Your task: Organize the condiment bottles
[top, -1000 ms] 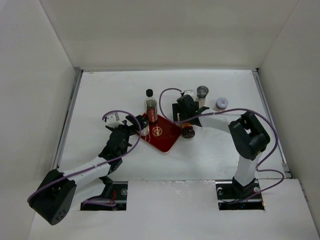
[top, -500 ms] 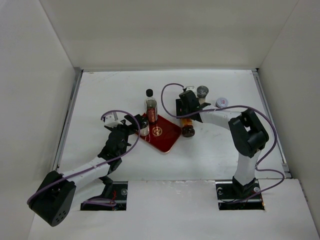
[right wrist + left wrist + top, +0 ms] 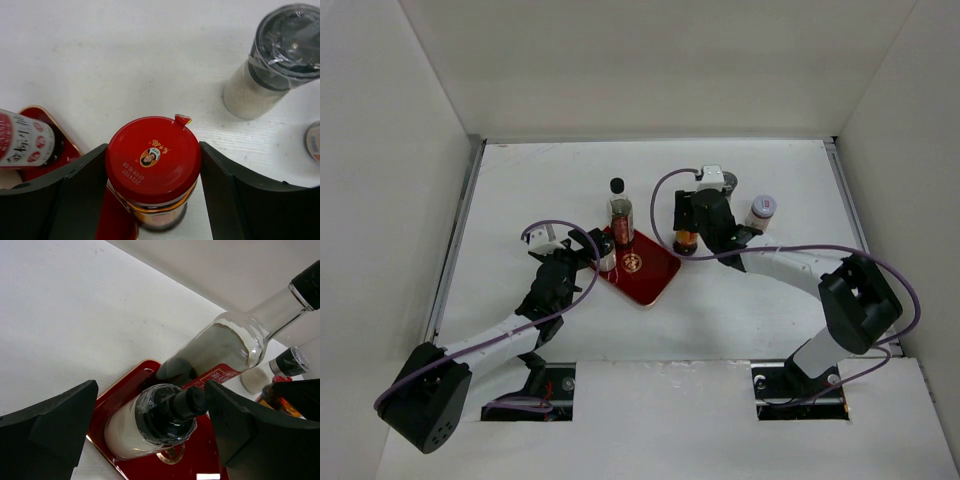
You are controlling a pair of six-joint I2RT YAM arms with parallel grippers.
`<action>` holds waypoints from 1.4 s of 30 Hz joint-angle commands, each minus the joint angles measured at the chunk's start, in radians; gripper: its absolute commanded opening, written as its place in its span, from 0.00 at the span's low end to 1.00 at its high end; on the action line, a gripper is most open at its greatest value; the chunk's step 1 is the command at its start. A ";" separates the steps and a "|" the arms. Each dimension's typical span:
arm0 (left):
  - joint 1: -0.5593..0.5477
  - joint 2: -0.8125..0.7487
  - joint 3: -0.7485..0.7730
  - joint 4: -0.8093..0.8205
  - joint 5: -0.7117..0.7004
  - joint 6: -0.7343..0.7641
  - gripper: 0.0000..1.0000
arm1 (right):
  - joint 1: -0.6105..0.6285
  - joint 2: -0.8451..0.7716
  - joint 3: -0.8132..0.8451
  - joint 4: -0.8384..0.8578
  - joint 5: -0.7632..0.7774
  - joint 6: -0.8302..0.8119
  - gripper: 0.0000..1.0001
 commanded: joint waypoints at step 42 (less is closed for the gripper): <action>0.079 -0.179 -0.070 -0.010 -0.064 -0.055 0.85 | 0.300 0.094 0.119 0.392 0.102 -0.079 0.50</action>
